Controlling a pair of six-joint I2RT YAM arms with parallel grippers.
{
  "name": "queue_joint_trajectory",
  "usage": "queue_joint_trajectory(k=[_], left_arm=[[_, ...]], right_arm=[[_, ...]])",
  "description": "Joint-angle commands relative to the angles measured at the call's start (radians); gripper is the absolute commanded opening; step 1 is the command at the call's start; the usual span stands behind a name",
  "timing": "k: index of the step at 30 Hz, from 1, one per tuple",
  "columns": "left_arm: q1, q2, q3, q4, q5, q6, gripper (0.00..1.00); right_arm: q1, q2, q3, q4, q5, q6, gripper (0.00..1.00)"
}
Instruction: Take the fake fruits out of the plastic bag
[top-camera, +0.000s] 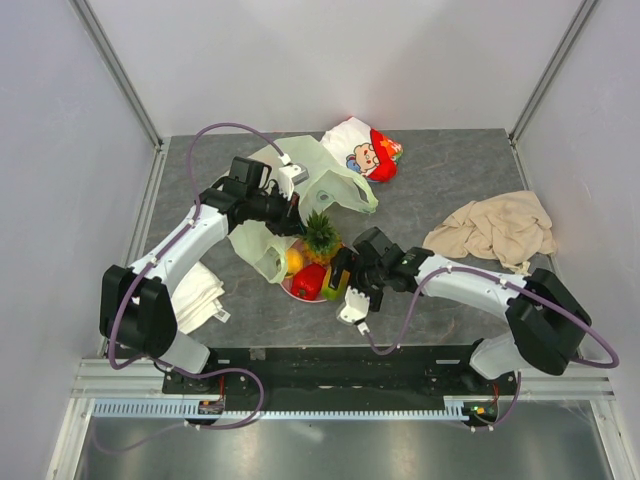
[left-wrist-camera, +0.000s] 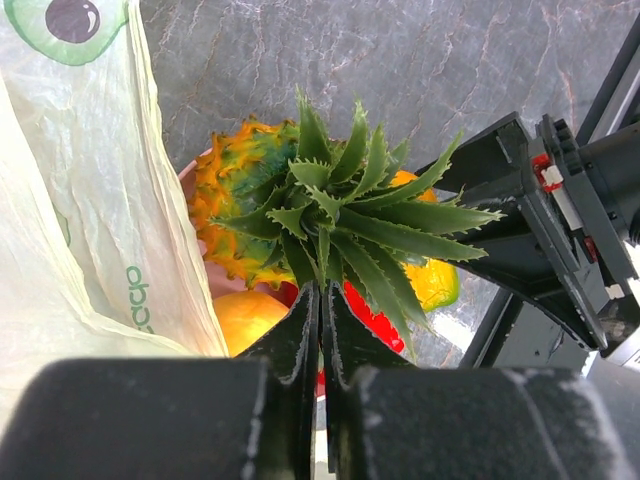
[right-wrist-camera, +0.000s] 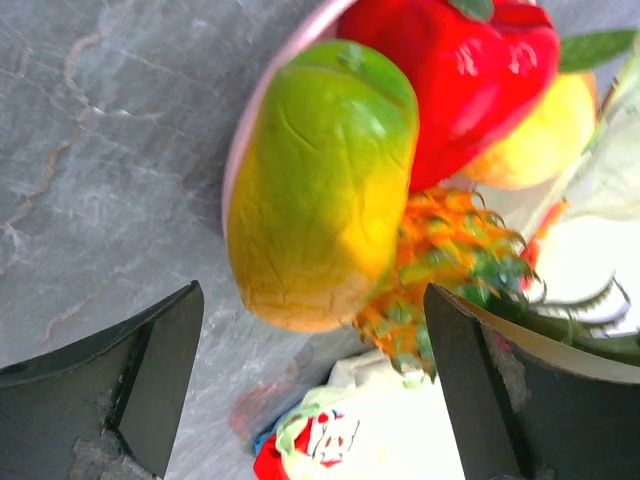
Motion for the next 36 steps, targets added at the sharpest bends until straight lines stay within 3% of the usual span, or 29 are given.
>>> queue_joint_trajectory(k=[1,6,8,10,13,14,15,16,18,19,23,25,29,36], left_arm=[[0.004,-0.009,0.04,-0.003,0.041,-0.012,0.28],[0.005,-0.045,0.127,-0.068,0.109,0.041,0.81],[0.004,-0.065,0.172,-0.121,0.081,0.057,0.86],[0.005,-0.091,0.195,-0.154,0.025,0.076,0.88],[0.005,-0.18,0.219,-0.195,-0.087,0.077,0.92],[0.007,-0.214,0.206,-0.212,-0.109,0.071,0.94],[0.005,-0.272,0.198,-0.227,-0.123,0.073,0.94],[0.007,-0.306,0.186,-0.249,-0.126,0.079,0.92],[0.004,-0.379,0.135,-0.317,-0.117,0.099,0.88],[0.004,-0.391,0.118,-0.353,-0.091,0.146,0.87],[-0.003,-0.397,0.029,-0.445,-0.112,0.177,0.83],[-0.006,-0.392,0.012,-0.419,-0.101,0.16,0.83],[-0.03,-0.371,-0.035,-0.361,-0.127,0.14,0.84],[-0.099,-0.349,-0.107,-0.341,-0.198,0.12,0.84]], right_arm=[[-0.033,-0.078,0.016,0.008,0.02,0.063,0.98],[-0.106,-0.143,0.059,-0.073,0.083,0.135,0.98],[-0.137,-0.152,0.089,-0.101,0.094,0.189,0.98],[-0.201,-0.146,0.122,-0.112,0.094,0.237,0.98],[-0.302,-0.059,0.26,-0.038,0.089,0.517,0.98],[-0.324,-0.016,0.324,-0.026,0.094,0.616,0.98],[-0.365,0.094,0.402,-0.03,0.102,0.874,0.98],[-0.385,0.157,0.588,-0.049,0.108,0.997,0.98],[-0.457,0.361,0.802,-0.19,0.045,1.309,0.98],[-0.479,0.429,0.999,-0.234,0.01,1.405,0.98],[-0.543,0.737,1.337,-0.331,-0.148,1.677,0.98],[-0.553,0.791,1.409,-0.328,-0.177,1.731,0.98],[-0.553,0.818,1.39,-0.3,-0.265,1.783,0.96],[-0.554,0.644,1.1,-0.152,-0.404,1.789,0.95]])
